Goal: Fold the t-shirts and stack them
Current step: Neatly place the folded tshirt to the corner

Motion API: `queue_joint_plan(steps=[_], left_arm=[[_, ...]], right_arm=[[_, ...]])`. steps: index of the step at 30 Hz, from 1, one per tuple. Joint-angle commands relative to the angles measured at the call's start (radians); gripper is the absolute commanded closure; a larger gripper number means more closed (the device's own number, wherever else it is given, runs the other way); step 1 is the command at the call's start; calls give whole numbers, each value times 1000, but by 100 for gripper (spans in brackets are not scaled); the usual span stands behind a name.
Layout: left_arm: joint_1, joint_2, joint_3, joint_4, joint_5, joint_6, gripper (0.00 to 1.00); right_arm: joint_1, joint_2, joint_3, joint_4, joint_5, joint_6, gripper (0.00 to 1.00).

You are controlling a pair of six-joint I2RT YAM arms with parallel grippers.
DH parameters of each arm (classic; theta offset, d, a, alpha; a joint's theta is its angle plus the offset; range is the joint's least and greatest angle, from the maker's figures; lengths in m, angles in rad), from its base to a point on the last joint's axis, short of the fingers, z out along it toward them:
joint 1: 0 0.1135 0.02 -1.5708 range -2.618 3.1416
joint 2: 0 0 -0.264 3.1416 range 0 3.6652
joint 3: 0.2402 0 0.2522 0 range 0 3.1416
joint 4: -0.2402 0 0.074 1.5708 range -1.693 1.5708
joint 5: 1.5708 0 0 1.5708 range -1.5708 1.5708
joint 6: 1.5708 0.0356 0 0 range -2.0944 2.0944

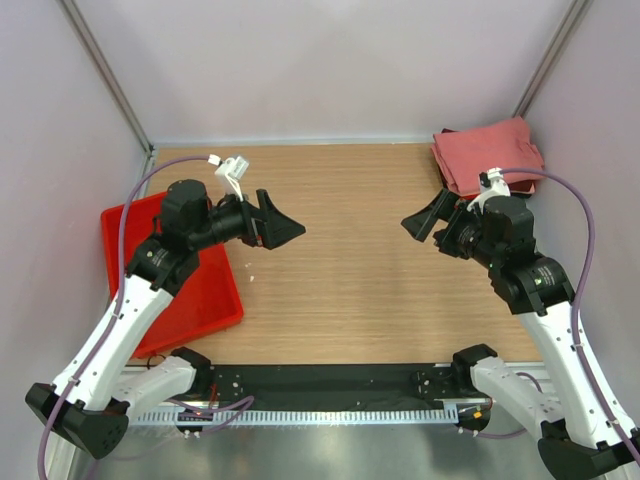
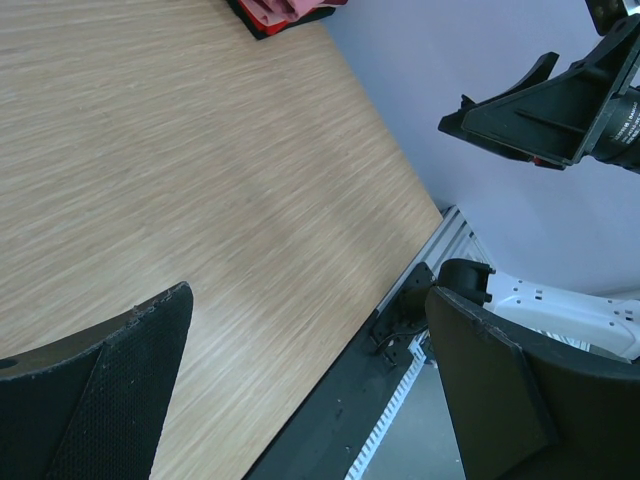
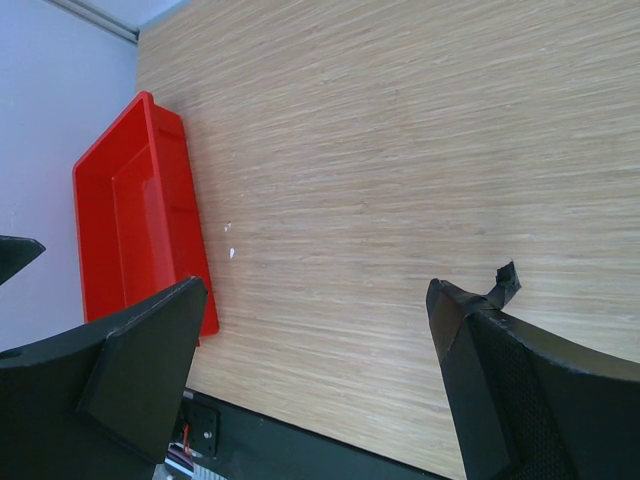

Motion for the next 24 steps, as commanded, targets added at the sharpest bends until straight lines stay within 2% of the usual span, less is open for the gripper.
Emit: queue_joint_plan(steps=[1, 24], left_arm=[[-2, -16, 9, 46, 18, 5, 0], [-2, -29, 3, 49, 21, -6, 0]], right_arm=[[3, -2, 20, 22, 19, 13, 0], [3, -24, 20, 17, 35, 10, 0]])
